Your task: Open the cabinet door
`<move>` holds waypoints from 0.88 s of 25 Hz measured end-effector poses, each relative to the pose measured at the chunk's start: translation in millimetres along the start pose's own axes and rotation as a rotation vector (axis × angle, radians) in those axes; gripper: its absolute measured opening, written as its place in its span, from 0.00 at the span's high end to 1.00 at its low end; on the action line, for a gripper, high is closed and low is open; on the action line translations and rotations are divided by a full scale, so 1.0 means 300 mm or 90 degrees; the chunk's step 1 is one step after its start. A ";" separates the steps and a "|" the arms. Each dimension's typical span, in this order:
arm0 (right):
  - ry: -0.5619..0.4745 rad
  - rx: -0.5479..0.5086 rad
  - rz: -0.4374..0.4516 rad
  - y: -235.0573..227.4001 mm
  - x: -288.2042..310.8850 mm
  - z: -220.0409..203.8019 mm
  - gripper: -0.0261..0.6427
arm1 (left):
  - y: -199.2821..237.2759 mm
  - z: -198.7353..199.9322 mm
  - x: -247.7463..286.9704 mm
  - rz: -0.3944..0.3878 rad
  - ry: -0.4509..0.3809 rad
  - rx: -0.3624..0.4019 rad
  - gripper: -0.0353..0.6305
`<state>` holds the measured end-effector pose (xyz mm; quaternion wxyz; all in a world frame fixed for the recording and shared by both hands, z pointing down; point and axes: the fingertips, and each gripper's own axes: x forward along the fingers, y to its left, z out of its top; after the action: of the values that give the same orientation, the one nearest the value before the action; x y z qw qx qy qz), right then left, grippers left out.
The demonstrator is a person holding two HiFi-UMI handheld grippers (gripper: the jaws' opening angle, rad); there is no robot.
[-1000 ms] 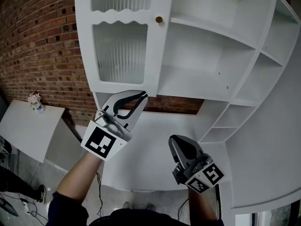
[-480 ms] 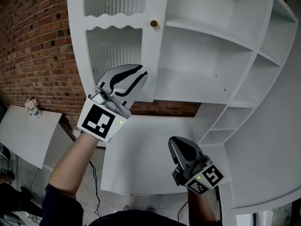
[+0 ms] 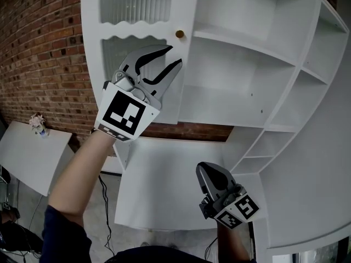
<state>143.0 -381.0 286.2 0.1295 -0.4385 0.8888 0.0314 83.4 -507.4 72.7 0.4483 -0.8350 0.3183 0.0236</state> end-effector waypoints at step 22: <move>0.003 0.028 -0.006 -0.093 -0.013 -0.027 0.92 | 0.110 -0.052 0.192 0.036 0.083 0.089 0.75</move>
<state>165.5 -396.5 296.6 0.1373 -0.4397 0.8875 0.0100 107.2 -561.8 39.2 0.4831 -0.7920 0.3712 -0.0405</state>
